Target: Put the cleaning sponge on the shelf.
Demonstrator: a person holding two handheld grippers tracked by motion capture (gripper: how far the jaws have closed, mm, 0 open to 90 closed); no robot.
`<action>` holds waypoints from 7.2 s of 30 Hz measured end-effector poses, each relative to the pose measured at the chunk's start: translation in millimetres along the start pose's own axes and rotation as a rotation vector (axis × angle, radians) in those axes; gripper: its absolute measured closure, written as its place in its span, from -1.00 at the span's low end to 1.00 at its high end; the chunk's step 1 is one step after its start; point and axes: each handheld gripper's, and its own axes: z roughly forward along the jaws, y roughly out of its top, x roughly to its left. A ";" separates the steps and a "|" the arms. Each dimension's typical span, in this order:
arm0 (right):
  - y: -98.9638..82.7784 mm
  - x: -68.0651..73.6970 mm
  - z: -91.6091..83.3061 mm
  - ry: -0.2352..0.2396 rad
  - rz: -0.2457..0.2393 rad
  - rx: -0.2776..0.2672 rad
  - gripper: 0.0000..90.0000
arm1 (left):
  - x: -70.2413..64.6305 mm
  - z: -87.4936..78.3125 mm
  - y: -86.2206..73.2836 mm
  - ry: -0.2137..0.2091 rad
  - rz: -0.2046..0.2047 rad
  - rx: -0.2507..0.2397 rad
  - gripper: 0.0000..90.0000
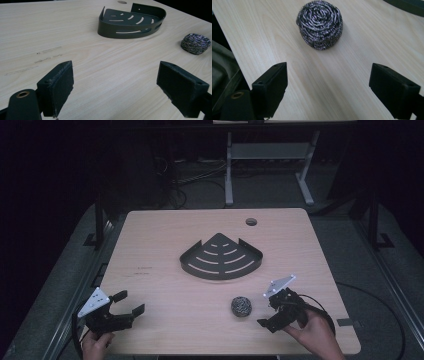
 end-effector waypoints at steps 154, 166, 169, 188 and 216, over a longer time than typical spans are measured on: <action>147.7 -44.5 25.2 0.064 -0.093 0.179 -0.28 | -2.0 -0.7 4.0 -0.009 -0.001 -0.026 -0.70; 164.1 -55.8 35.8 0.055 -0.084 0.202 -0.28 | -1.4 -1.5 4.0 -0.006 -0.002 -0.025 -0.70; 169.2 -58.3 37.0 0.053 -0.081 0.204 -0.28 | -1.4 -1.5 4.0 -0.006 -0.001 -0.027 -0.70; 193.7 -77.6 47.1 0.037 -0.049 0.207 -0.28 | -1.3 -1.5 4.4 -0.006 0.000 -0.026 -0.70; 197.0 -103.3 85.3 0.033 0.023 0.230 -0.28 | -1.6 -1.2 4.8 -0.011 -0.002 -0.031 -0.70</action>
